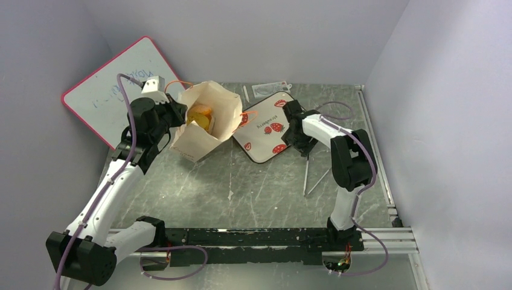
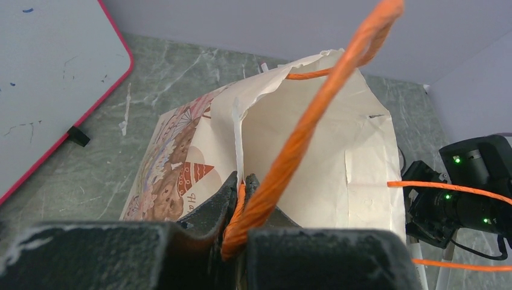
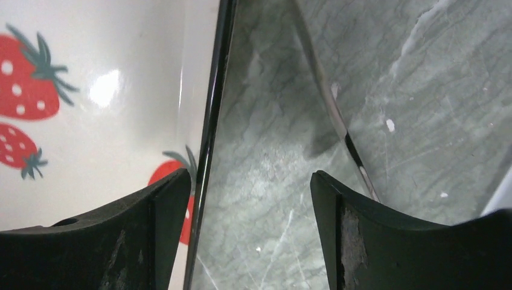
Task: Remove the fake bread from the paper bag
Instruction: Move the container to the center of the board, then pick up the clamp from the center of the board.
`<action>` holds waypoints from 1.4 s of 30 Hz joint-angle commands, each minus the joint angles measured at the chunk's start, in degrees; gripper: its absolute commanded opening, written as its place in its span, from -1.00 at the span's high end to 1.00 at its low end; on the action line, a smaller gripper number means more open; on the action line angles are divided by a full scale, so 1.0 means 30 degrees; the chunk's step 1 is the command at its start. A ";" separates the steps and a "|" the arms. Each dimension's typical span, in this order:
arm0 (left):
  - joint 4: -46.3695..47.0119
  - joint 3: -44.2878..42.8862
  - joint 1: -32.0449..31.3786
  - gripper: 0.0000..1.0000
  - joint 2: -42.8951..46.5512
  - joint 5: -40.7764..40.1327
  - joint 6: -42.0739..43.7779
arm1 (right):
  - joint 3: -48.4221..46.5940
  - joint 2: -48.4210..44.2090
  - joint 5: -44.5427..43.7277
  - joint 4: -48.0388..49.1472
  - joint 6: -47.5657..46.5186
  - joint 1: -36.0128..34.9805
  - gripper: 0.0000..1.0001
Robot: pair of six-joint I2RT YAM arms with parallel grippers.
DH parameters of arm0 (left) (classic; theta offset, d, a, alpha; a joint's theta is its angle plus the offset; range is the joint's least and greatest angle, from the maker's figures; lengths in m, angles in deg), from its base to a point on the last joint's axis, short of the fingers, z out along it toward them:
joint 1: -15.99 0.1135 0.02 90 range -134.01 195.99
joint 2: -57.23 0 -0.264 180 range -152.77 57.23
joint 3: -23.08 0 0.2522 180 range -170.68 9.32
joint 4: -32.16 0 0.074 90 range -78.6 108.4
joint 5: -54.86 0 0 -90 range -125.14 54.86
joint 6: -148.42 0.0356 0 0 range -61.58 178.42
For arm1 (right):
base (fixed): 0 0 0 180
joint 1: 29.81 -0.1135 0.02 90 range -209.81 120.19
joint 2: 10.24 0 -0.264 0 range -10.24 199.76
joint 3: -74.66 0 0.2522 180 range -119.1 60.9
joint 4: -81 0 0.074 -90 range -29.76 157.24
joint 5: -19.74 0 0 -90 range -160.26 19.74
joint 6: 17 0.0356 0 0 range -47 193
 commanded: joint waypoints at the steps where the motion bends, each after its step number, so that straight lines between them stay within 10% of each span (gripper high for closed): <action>1: 0.2141 0.0140 0.0190 0.86 0.0554 0.0837 -0.0525 | -0.0762 -0.1202 -0.2150 -0.2101 -0.1062 -0.0888 -0.54; 26: 0.1520 0.1026 0.0567 0.86 0.2157 0.1669 -0.1203 | 0.2792 -0.2828 -0.4814 -0.1727 -0.1242 -0.0743 -0.36; 33: 0.1357 0.0812 0.0659 0.86 0.2126 0.1616 -0.1370 | 0.3587 -0.2427 -0.4227 -0.0474 -0.1729 -0.0419 0.00; 42: 0.1229 0.0713 0.0718 0.86 0.2181 0.1466 -0.1077 | 0.4687 -0.3329 -0.3843 -0.0243 -0.1605 -0.0390 0.96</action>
